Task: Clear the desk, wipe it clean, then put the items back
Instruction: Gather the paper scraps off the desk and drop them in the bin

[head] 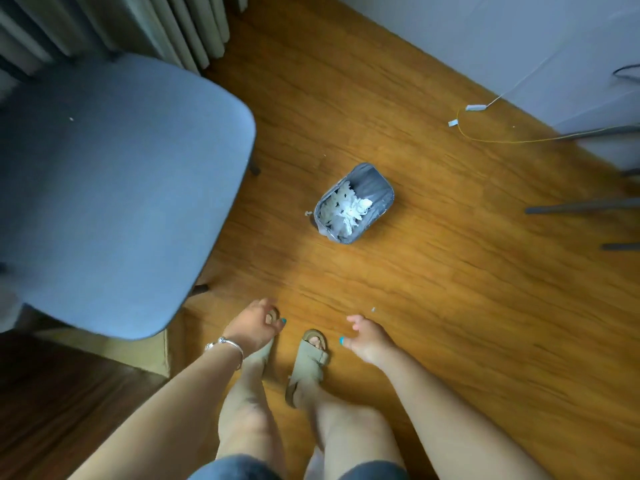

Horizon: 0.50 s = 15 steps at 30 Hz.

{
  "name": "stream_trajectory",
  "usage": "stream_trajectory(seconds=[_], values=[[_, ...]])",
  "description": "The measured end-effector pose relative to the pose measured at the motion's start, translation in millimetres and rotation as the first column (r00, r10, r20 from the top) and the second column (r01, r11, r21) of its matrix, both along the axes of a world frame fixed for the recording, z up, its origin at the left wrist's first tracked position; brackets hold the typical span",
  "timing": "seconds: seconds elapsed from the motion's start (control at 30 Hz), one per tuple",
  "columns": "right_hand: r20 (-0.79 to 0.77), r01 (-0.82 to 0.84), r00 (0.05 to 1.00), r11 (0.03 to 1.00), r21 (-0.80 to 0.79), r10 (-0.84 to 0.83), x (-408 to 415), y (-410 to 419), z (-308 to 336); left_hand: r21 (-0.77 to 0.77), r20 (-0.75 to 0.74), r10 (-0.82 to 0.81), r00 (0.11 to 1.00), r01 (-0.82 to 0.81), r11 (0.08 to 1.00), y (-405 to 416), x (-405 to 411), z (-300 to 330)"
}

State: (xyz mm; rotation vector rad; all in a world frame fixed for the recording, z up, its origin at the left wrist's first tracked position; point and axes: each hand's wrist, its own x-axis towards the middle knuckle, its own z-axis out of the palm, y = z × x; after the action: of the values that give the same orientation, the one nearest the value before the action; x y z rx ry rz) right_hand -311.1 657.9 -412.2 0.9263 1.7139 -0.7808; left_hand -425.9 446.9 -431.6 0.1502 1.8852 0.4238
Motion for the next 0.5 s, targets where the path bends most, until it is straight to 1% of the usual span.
stream_trajectory(seconds=[0.07, 0.13, 0.2, 0.27, 0.37, 0.43, 0.5], values=[[-0.024, -0.097, 0.995, 0.995, -0.006, 0.097, -11, -1, 23, -0.002, -0.003, -0.044, 0.999, 0.044, 0.999, -11, 3, 22], [-0.051, -0.181, 0.982, 0.983, -0.023, 0.179, -28, -1, 42, -0.003, 0.006, -0.024, 1.000, 0.024, 1.000, -17, 3, 38], [-0.068, -0.260, 0.964, 0.965, -0.032, 0.258, -46, -1, 58, -0.017, -0.007, 0.047, 0.999, -0.047, 0.999, -21, 1, 53], [-0.079, -0.379, 0.923, 0.925, -0.011, 0.377, -62, 0, 73, -0.045, -0.042, 0.153, 0.987, -0.155, 0.987, -23, 2, 65], [-0.110, -0.586, 0.806, 0.811, -0.006, 0.582, -77, -3, 87, -0.103, -0.079, 0.276, 0.958, -0.283, 0.953, -21, 12, 86], [-0.119, -0.716, 0.697, 0.696, -0.062, 0.707, -79, -6, 95, -0.139, -0.081, 0.376, 0.923, -0.384, 0.913, -16, 27, 104], [-0.105, -0.792, 0.609, 0.597, -0.129, 0.786, -70, 0, 108, -0.138, -0.060, 0.502, 0.863, -0.506, 0.852, -3, 52, 122]])
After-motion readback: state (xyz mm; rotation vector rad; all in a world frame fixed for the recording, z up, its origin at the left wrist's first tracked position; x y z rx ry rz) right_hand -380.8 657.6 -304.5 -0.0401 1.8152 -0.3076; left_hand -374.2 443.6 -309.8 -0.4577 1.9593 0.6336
